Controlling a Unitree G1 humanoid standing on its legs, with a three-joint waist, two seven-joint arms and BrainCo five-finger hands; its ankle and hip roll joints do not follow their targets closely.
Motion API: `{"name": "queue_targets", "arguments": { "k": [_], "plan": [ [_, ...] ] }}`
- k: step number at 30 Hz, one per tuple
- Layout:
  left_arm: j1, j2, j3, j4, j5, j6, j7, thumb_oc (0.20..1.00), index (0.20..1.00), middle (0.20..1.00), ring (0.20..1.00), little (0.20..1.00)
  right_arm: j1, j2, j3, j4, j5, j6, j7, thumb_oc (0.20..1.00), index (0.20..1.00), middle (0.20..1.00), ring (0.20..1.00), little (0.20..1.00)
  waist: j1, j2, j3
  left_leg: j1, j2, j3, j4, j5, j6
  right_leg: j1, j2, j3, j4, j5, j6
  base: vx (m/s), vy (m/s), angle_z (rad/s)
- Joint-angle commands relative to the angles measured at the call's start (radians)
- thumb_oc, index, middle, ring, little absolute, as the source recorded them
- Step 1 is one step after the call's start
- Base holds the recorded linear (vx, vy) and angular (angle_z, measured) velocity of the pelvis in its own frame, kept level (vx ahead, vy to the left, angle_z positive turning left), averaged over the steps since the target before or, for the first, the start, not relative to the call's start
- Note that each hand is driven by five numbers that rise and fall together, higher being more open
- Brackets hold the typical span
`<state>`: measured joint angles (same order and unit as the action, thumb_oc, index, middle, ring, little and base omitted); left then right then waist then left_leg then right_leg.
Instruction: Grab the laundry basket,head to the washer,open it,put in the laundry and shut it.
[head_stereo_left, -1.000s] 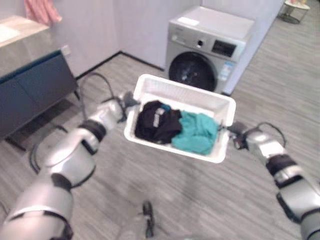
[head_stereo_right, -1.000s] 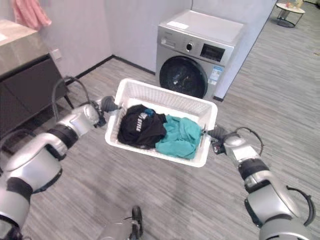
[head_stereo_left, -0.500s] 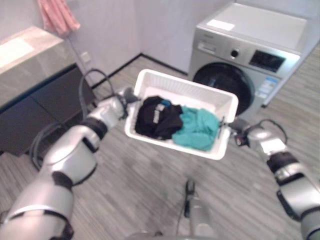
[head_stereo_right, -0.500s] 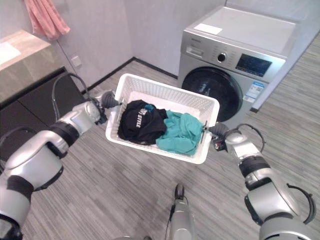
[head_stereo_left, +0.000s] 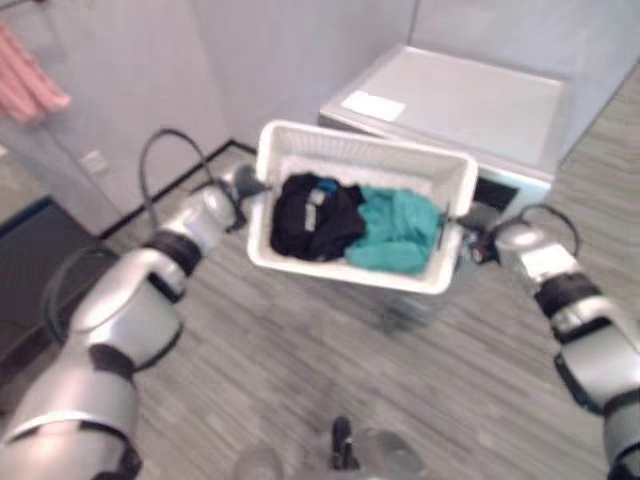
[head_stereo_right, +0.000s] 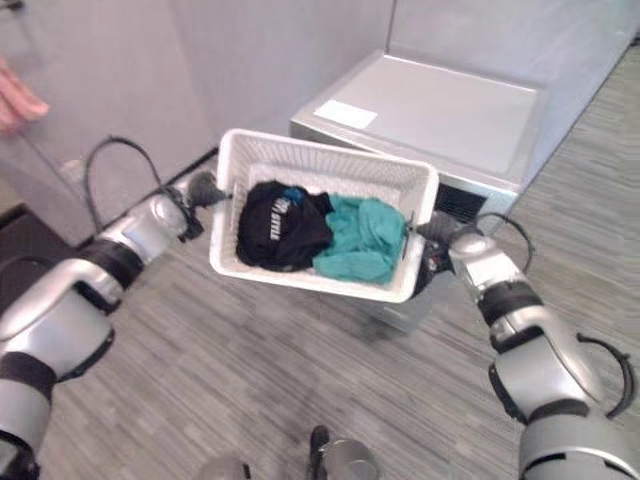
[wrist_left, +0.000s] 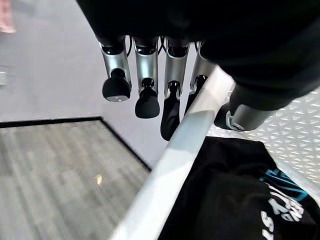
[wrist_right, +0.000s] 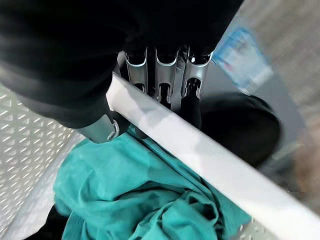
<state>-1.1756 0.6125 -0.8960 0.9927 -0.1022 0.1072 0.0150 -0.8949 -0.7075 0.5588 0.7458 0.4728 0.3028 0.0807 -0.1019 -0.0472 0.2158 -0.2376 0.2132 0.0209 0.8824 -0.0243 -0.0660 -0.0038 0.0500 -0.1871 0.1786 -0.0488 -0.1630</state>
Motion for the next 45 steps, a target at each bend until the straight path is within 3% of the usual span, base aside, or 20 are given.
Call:
{"name": "queue_targets", "arguments": {
  "k": [1, 5, 10, 17, 24, 26, 27, 30, 33, 37, 45],
  "plan": [
    [-0.138, -0.079, -0.042, -0.055, 0.0, -0.065, 0.026, 0.2, 0.2, 0.2, 0.2, 0.2, -0.004, -0.004, -0.01, -0.133, 0.019, -0.103, 0.033, 0.2, 0.2, 0.2, 0.2, 0.2, 0.063, 0.032, -0.091, 0.142, 0.031, 0.055, -0.379, 0.084, 0.005, 0.004, -0.097, 0.056, -0.069, 0.021, 0.229, 0.13, 0.054, -0.08],
    [-0.1, -0.101, -0.034, -0.078, 0.005, -0.074, 0.023, 0.2, 0.2, 0.2, 0.2, 0.2, 0.068, 0.023, -0.032, -0.139, 0.002, -0.112, 0.037, 0.2, 0.2, 0.2, 0.2, 0.2, 0.095, 0.046, -0.11, 0.215, 0.018, 0.042, -0.66, 0.074, -0.02, 0.054, -0.09, 0.053, -0.074, -0.012, 0.249, 0.2, 0.086, -0.32],
    [-0.079, -0.14, -0.04, -0.099, 0.006, -0.078, 0.021, 0.2, 0.2, 0.2, 0.2, 0.2, 0.099, 0.041, -0.057, -0.135, -0.006, -0.115, 0.031, 0.2, 0.2, 0.2, 0.2, 0.2, 0.104, 0.05, -0.132, 0.263, 0.003, 0.055, -0.717, 0.047, -0.03, 0.075, -0.108, 0.036, -0.084, -0.02, 0.259, 0.09, 0.084, -0.19],
    [-0.085, -0.12, -0.029, -0.131, -0.029, -0.099, 0.026, 0.2, 0.2, 0.2, 0.2, 0.2, 0.086, 0.047, -0.077, -0.187, 0.015, -0.134, 0.015, 0.2, 0.2, 0.2, 0.2, 0.2, 0.112, 0.057, -0.142, 0.289, -0.028, 0.071, -0.729, 0.013, -0.026, 0.081, -0.142, 0.033, -0.087, -0.009, 0.282, 0.03, 0.107, 0.1],
    [-0.128, -0.042, -0.042, -0.257, -0.026, -0.118, -0.007, 0.2, 0.2, 0.2, 0.2, 0.2, 0.077, -0.072, -0.138, -0.319, 0.018, -0.137, 0.01, 0.2, 0.2, 0.2, 0.2, 0.2, 0.102, 0.077, -0.154, 0.311, -0.055, 0.089, -0.74, -0.006, -0.014, 0.062, -0.176, 0.047, -0.079, 0.014, 0.301, -0.01, 0.108, 0.0],
    [-0.126, -0.002, -0.048, -0.312, -0.021, -0.121, -0.028, 0.2, 0.2, 0.2, 0.2, 0.2, 0.089, -0.116, -0.165, -0.364, 0.004, -0.132, 0.016, 0.2, 0.2, 0.2, 0.2, 0.2, 0.1, 0.082, -0.157, 0.319, -0.06, 0.095, -0.741, -0.015, -0.01, 0.06, -0.183, 0.05, -0.076, 0.017, 0.306, -0.01, 0.075, -0.1],
    [-0.123, 0.052, -0.057, -0.421, -0.029, -0.128, -0.067, 0.2, 0.2, 0.2, 0.2, 0.2, 0.108, -0.181, -0.215, -0.421, 0.0, -0.133, 0.023, 0.2, 0.2, 0.2, 0.2, 0.2, 0.101, 0.087, -0.159, 0.324, -0.066, 0.099, -0.737, -0.022, -0.006, 0.059, -0.192, 0.049, -0.071, 0.018, 0.313, -0.01, 0.063, -0.13],
    [-0.127, 0.059, -0.055, -0.461, -0.053, -0.137, -0.067, 0.2, 0.2, 0.2, 0.2, 0.2, 0.114, -0.212, -0.239, -0.433, 0.0, -0.137, 0.019, 0.2, 0.2, 0.2, 0.2, 0.2, 0.101, 0.087, -0.163, 0.322, -0.069, 0.097, -0.737, -0.025, -0.004, 0.059, -0.199, 0.044, -0.07, 0.02, 0.317, 0.0, 0.042, -0.03],
    [-0.153, 0.042, -0.056, -0.48, -0.082, -0.149, -0.065, 0.2, 0.2, 0.2, 0.2, 0.2, 0.094, -0.25, -0.243, -0.42, -0.006, -0.142, 0.019, 0.2, 0.2, 0.2, 0.2, 0.2, 0.096, 0.088, -0.168, 0.325, -0.073, 0.097, -0.748, -0.032, -0.002, 0.059, -0.206, 0.039, -0.073, 0.023, 0.323, 0.0, 0.027, -0.01],
    [-0.213, -0.08, -0.074, -0.462, -0.116, -0.163, -0.064, 0.2, 0.2, 0.2, 0.2, 0.2, -0.094, -0.267, -0.139, -0.287, -0.036, -0.139, 0.004, 0.2, 0.2, 0.2, 0.2, 0.2, 0.077, 0.086, -0.174, 0.33, -0.08, 0.105, -0.778, -0.036, -0.003, 0.057, -0.212, 0.031, -0.095, 0.029, 0.333, 0.0, 0.01, 0.01],
    [-0.289, -0.191, -0.04, -0.349, -0.125, -0.183, 0.003, 0.2, 0.2, 0.2, 0.2, 0.2, -0.359, -0.208, -0.003, -0.095, -0.034, -0.152, -0.028, 0.2, 0.2, 0.2, 0.2, 0.2, 0.04, 0.103, -0.176, 0.329, -0.078, 0.117, -0.829, 0.004, -0.022, 0.037, -0.203, 0.032, -0.123, 0.044, 0.334, 0.02, -0.022, -0.03]
  ]
}}
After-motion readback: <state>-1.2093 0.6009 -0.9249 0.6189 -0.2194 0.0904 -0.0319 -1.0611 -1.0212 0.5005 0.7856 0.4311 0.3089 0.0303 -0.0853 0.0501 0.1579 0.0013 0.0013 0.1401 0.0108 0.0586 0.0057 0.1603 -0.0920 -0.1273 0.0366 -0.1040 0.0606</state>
